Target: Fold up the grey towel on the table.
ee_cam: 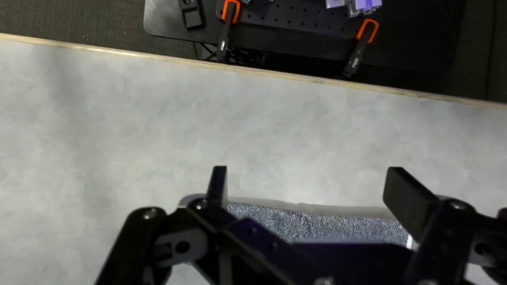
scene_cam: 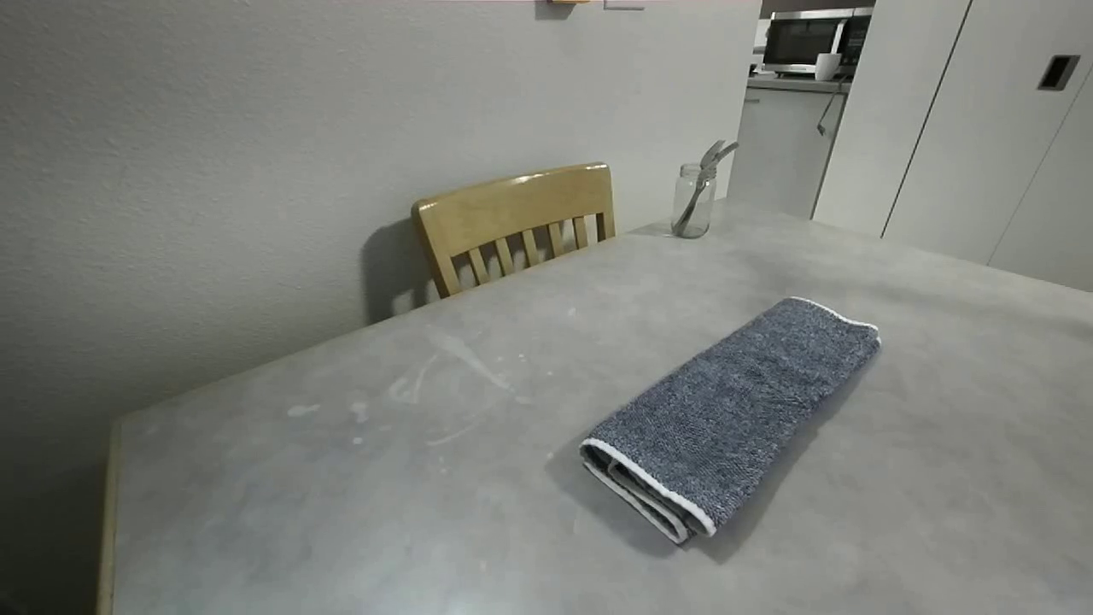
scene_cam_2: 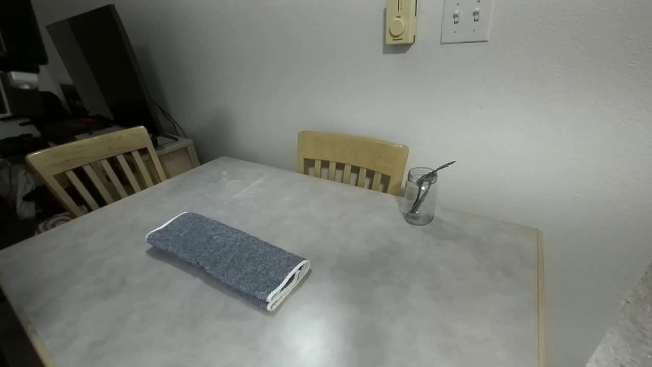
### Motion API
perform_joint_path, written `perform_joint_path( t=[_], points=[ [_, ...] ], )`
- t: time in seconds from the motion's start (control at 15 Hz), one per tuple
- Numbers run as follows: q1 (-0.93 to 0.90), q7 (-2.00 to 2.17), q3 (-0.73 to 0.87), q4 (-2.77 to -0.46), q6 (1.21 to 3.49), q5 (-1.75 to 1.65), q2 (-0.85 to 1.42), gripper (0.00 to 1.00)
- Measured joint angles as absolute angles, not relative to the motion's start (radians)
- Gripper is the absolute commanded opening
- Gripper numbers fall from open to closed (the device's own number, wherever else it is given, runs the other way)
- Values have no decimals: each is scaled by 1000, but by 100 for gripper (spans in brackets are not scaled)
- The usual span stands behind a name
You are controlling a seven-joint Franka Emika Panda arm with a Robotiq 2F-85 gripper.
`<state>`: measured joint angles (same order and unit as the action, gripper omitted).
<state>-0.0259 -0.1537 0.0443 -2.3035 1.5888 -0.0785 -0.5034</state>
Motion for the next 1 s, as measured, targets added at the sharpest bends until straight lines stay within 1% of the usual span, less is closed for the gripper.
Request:
perform_joint_path(
  t=[0.53,0.8,1.0],
  points=[
    [-55,-152,30,-2269,1709,-32,-250,100],
    [-55,-147,30,-2257,1709,-30,-242,100],
    [-54,-77,30,-2258,1808,90,-230,100]
  ],
)
